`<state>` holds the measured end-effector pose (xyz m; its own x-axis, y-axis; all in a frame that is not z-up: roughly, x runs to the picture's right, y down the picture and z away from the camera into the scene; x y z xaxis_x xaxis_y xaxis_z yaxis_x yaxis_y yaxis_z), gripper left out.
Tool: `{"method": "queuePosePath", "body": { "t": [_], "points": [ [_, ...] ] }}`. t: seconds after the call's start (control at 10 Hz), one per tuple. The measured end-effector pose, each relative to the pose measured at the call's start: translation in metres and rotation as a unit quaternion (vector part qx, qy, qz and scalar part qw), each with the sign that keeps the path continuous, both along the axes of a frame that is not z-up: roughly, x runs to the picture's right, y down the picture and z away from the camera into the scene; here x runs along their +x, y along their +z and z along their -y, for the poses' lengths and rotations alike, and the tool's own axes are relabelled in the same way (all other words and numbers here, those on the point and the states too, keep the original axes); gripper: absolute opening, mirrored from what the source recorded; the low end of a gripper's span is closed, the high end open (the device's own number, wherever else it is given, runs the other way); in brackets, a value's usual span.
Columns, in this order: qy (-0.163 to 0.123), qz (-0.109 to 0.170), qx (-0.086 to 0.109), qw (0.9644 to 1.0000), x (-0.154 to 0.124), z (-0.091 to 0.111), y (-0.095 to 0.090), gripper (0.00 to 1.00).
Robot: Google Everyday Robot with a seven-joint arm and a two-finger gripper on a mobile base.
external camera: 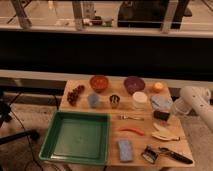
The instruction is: Place eraser in paper cup
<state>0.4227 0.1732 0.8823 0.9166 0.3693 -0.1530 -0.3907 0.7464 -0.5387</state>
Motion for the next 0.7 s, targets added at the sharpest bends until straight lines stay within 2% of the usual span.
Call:
{"method": "queuePosePath", "body": {
  "t": [0.1, 0.3, 0.4, 0.7],
  "points": [
    [-0.001, 0.000, 0.002, 1.0000, 0.000, 0.001, 0.001, 0.19],
    [0.000, 0.001, 0.003, 1.0000, 0.001, 0.002, 0.000, 0.04],
    [0.004, 0.002, 0.003, 1.0000, 0.002, 0.002, 0.000, 0.00],
    [0.013, 0.008, 0.016, 0.9997, -0.002, 0.015, -0.010, 0.00]
  ]
}}
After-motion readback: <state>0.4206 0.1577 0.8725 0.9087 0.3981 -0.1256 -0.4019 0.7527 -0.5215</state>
